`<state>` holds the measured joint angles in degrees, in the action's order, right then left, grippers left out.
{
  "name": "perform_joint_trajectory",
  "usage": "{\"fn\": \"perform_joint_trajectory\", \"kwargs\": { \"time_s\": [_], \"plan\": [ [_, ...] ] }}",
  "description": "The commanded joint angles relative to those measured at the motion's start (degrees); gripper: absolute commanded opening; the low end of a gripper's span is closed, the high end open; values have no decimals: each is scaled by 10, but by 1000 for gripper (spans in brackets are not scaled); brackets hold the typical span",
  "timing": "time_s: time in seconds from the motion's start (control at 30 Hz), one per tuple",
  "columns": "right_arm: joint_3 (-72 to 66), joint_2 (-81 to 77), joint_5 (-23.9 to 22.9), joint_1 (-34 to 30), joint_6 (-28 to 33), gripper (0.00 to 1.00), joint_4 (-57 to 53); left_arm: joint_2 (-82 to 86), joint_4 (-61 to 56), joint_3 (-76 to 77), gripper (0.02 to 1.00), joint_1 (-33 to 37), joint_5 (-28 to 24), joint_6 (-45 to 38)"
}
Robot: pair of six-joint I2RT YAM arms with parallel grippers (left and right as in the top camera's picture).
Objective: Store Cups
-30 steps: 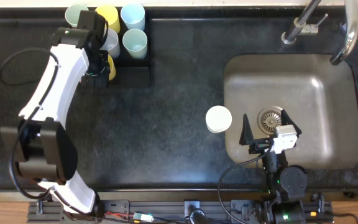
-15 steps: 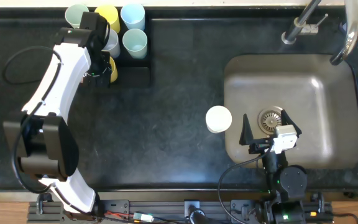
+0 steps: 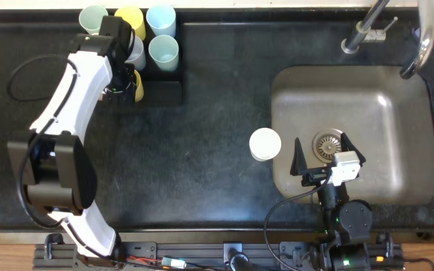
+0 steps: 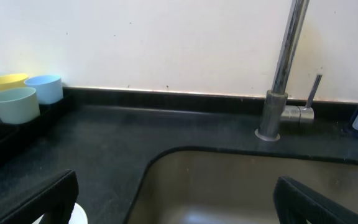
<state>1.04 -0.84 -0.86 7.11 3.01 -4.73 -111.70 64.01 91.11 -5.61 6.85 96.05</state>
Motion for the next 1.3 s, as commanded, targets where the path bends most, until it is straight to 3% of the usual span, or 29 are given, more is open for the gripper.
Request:
{"fn": "perform_joint_trajectory", "kwargs": {
  "time_s": [0.03, 0.2, 0.33, 0.37, 0.43, 0.5, 0.57, 0.67, 0.77, 0.87, 1.0, 1.13, 1.3],
  "plan": [
    [-8, 6, 0, -3, -2, 998, 3, 12, 2, 3, 371, 0, 11, 4],
    [-8, 6, 0, -3, -2, 996, 3, 72, 13, 3, 590, 0, 41, 0],
    [-8, 6, 0, -3, -2, 998, 3, 145, 18, 3, 963, 0, 66, -13],
    [-8, 6, 0, -3, -2, 998, 3, 163, 16, 3, 1000, 0, 76, -22],
    [-8, 6, 0, -3, -2, 998, 3, 208, -2, 0, 1000, 0, 94, -62],
    [-8, 6, 0, -3, -2, 998, 3, 261, -59, -13, 1000, 0, 119, -157],
    [-8, 6, 0, -3, -2, 998, 3, 320, -163, -40, 1000, 0, 127, -335],
    [-8, 6, 0, -3, -2, 998, 3, 420, -354, -118, 1000, 0, 87, -628],
    [-8, 6, 0, -3, -2, 998, 3, 530, -498, -224, 1000, 2, 54, -785],
    [-8, 6, 0, -3, -2, 996, 3, 637, -581, -332, 998, 10, 31, -831],
    [-8, 6, 0, -3, -2, 998, 3, 771, -635, -472, 998, 24, -5, -831],
    [-8, 6, 0, -3, -2, 996, 3, 885, -669, -599, 1000, 26, -60, -870],
    [-8, 6, 0, -3, -2, 998, 3, 997, -672, -718, 1000, 25, -80, -873]
  ]
}}
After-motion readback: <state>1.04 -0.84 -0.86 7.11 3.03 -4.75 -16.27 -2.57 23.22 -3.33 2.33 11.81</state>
